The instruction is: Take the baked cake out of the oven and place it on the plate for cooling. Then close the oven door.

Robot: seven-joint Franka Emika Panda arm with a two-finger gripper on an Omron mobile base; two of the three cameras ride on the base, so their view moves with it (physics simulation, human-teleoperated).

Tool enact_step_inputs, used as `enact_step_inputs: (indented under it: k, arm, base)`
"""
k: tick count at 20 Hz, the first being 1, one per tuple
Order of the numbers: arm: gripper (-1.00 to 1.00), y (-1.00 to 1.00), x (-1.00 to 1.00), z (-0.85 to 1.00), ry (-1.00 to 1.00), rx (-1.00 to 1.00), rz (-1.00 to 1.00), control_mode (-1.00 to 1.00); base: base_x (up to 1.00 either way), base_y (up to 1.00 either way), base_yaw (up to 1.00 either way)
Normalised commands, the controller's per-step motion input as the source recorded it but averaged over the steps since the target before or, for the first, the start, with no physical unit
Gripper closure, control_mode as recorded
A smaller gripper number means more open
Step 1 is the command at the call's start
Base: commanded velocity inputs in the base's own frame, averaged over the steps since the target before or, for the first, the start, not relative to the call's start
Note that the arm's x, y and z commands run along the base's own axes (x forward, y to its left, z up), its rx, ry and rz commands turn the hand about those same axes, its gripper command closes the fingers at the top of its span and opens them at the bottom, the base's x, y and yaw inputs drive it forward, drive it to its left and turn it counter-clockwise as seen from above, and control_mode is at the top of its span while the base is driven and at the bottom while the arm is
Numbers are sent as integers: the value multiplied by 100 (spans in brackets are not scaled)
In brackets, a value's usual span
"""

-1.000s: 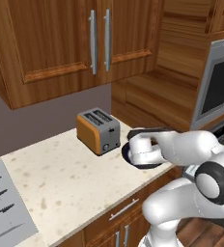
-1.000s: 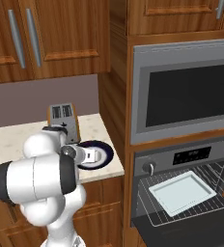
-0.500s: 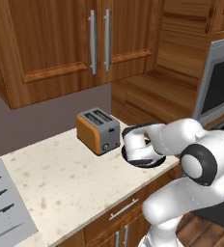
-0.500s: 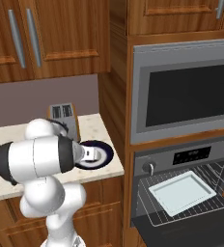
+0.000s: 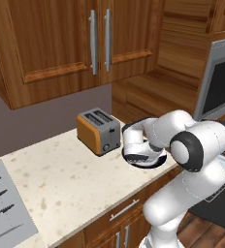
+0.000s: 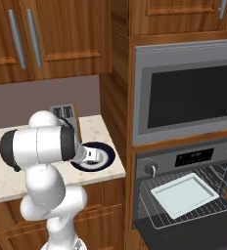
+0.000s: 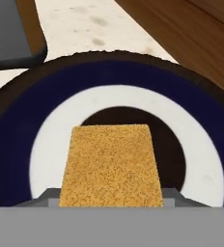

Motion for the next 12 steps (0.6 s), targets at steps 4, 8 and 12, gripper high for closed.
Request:
enact_step_inputs:
  k: [4, 8, 12]
  arm:
    - [100, -19, 26, 27, 16, 0, 0, -100]
    - [100, -17, 26, 28, 17, 0, 0, -100]
    - [100, -12, 31, 29, 17, 0, 0, -100]
  base:
    - [0, 0, 0]
    - [0, 0, 0]
    - [0, 0, 0]
